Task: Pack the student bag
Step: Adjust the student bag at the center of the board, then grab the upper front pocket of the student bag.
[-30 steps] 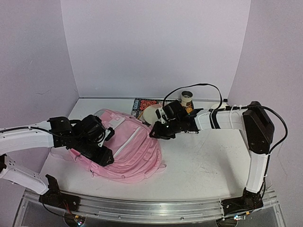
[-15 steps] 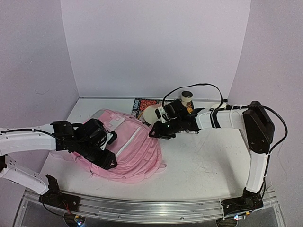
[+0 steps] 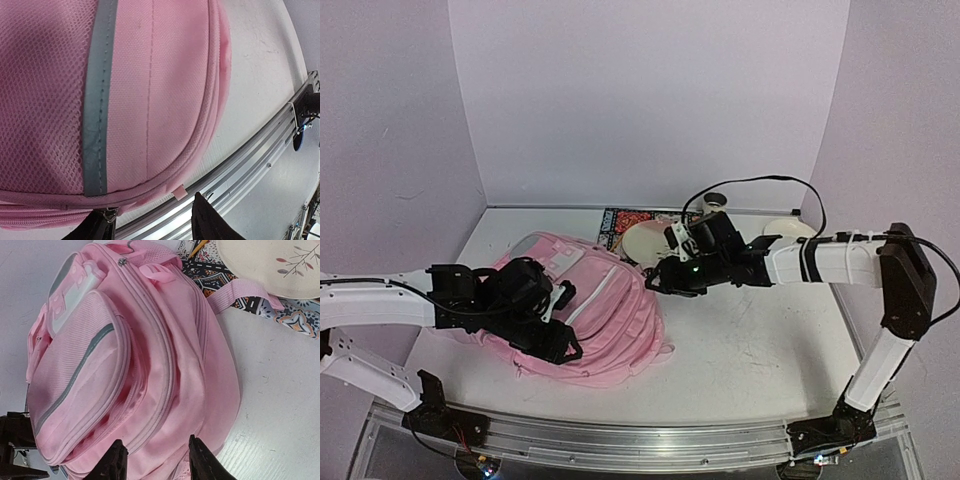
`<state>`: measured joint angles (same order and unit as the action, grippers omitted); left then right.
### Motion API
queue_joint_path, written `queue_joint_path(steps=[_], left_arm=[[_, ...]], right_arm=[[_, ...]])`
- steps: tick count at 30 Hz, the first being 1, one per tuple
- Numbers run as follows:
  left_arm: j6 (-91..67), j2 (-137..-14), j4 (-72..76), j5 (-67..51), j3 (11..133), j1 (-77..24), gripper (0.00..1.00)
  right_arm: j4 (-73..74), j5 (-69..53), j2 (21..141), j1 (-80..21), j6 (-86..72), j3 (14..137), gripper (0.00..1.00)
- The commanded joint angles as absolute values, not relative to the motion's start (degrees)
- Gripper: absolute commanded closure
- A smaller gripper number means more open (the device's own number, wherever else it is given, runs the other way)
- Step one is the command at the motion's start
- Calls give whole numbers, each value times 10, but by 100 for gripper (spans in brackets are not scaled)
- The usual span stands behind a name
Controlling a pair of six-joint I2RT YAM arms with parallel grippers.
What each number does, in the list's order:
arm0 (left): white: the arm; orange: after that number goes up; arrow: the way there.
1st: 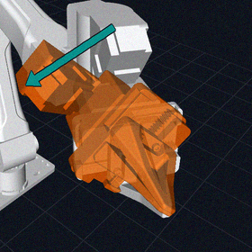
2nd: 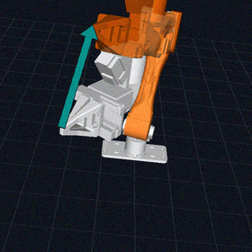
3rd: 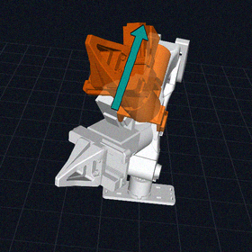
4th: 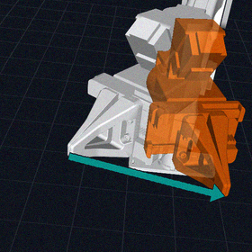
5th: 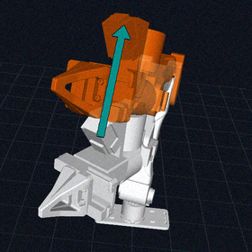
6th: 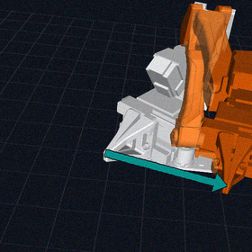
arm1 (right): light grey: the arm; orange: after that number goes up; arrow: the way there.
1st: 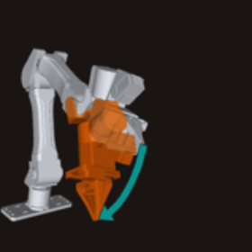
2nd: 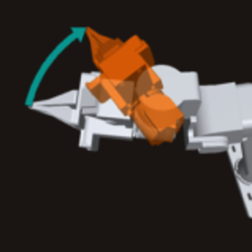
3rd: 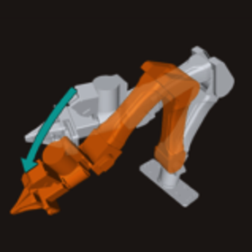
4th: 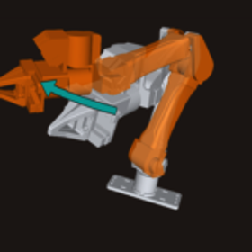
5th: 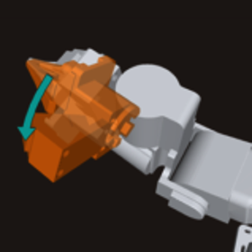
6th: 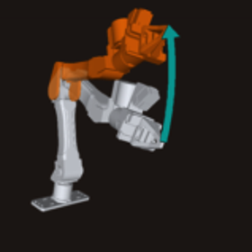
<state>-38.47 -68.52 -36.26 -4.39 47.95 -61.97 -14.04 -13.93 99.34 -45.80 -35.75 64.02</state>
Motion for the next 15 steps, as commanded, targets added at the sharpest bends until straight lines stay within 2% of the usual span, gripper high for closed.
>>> queue_joint_path(steps=[1,15], left_arm=[[-460,-676,-331,25,456,-621,49],[-520,-678,-304,41,429,-631,76]], right_arm=[[-153,-100,959,-491,-365,624,57],[-182,-44,1009,-536,-472,615,49]])
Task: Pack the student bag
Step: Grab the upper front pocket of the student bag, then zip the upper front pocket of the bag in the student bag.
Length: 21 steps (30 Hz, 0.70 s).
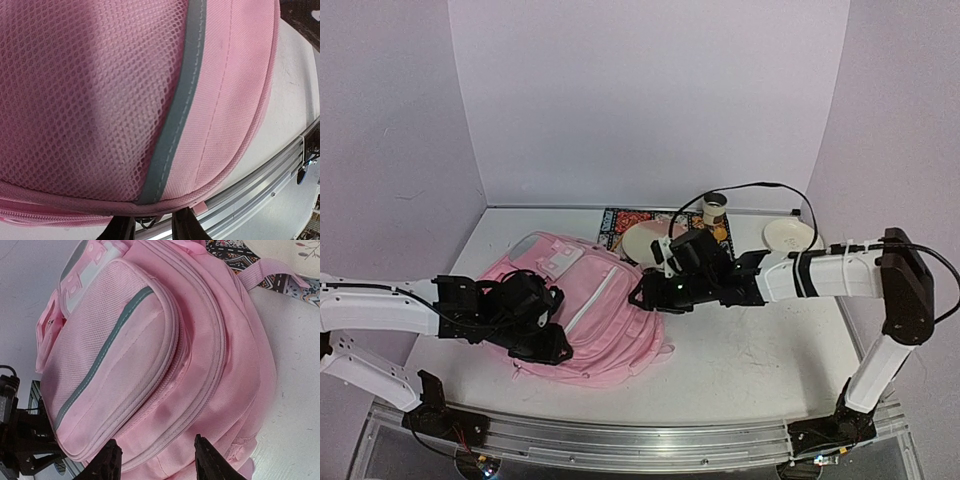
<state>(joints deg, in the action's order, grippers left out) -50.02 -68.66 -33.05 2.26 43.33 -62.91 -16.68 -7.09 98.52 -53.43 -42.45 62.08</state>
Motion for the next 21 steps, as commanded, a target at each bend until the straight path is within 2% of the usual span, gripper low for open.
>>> queue_joint_path(steps=[1,7,13,21], left_arm=[[-525,-677,-297,39,427,-632,77],[-556,-680,-277,36,408,-640,86],[-574,-679,-272,34,403,-649,100],[-587,-708,-268,2,445,-702,100]], right_arm=[[-187,-40,1012,-537,-478,612,49],[-196,-2,1021,-537,-503,600,49],[-215,-26,1057,-546,-510,616,50],[-255,-30,1089,-589,-532,634,61]])
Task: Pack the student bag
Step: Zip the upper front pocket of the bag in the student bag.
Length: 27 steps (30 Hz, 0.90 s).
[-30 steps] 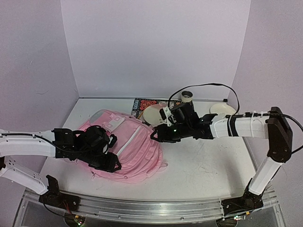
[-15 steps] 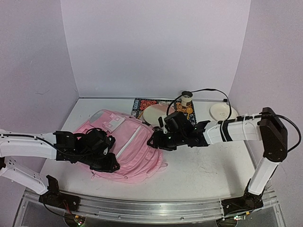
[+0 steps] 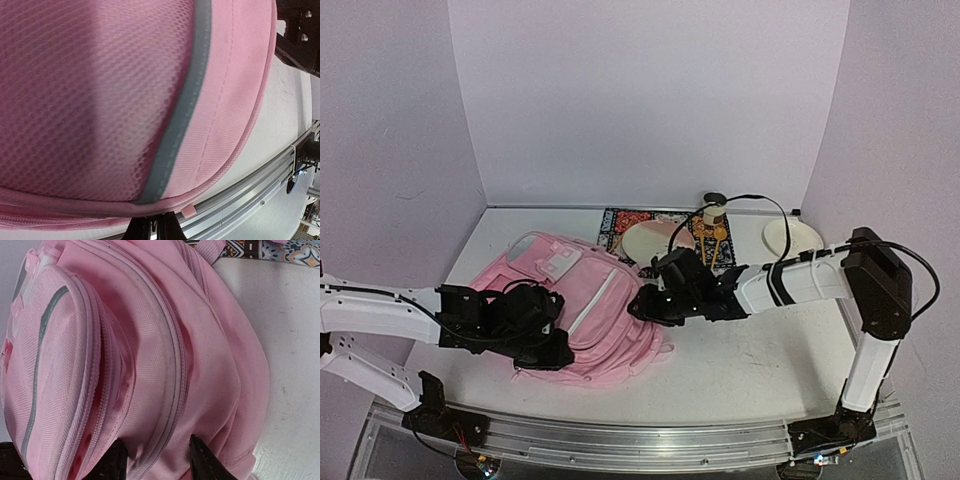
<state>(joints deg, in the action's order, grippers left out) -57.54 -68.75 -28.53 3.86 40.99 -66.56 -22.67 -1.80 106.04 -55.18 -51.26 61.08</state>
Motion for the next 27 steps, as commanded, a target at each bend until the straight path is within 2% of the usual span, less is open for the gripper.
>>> queue_joint_path(steps=[1,8,15,20,27], left_arm=[[-591,-716,-268,-8,449,-712,100],[-632,-763,-260,-6,487,-782,100],[-597,-810,-236,58,557,-787,100],[-595,-811,-236,75,541,-764,99],[-592,-792,-236,89,541,-752,84]], right_arm=[[-259,-28,1092,-595,-535,636,63],[-285,-1,1106,-628,-559,644,76],[-300,19,1101,-641,-535,641,77],[-303,45,1052,-641,-492,594,71],[-303,72,982,-640,-418,525,61]])
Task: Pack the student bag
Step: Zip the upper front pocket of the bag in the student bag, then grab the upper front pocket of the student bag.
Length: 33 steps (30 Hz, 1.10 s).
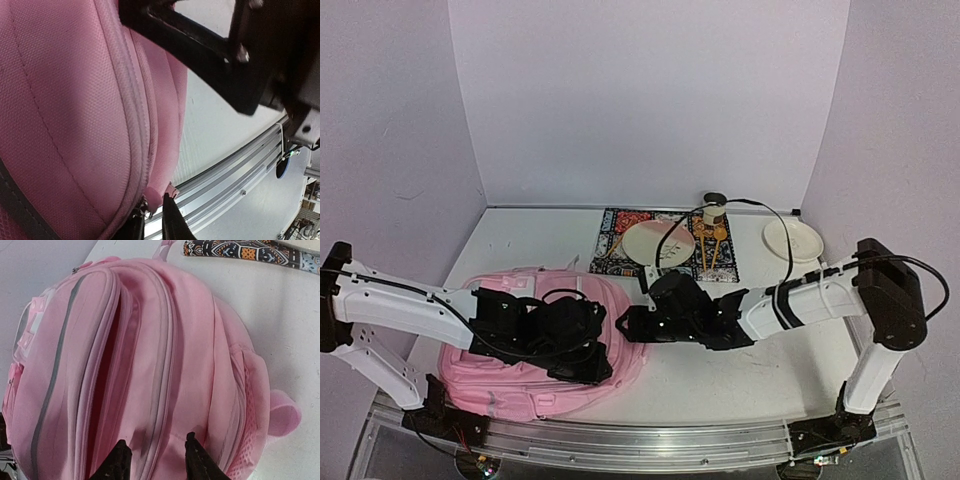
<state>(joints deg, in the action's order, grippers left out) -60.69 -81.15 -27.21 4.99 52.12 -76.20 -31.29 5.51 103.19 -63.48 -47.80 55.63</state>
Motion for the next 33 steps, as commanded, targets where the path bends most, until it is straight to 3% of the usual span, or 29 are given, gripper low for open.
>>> queue_joint_path(steps=[1,8,15,23,33], left_arm=[[-589,-791,-236,92,546,-752,82],[-559,-786,-236,95,579,-748,71],[-548,-720,-241,117,571,-747,65],[-574,-649,-344,211,542,-735,58],[-628,-599,-403,233,474,-707,43]], right_arm=[[-302,75,969,-640,-406,514,59],[-310,84,884,-641,-306,445,52],[-398,-2,845,-660,-194,384,51],[-483,-73,908,-687,-158,412,51],[-504,-100,965,-691,-153,436,55]])
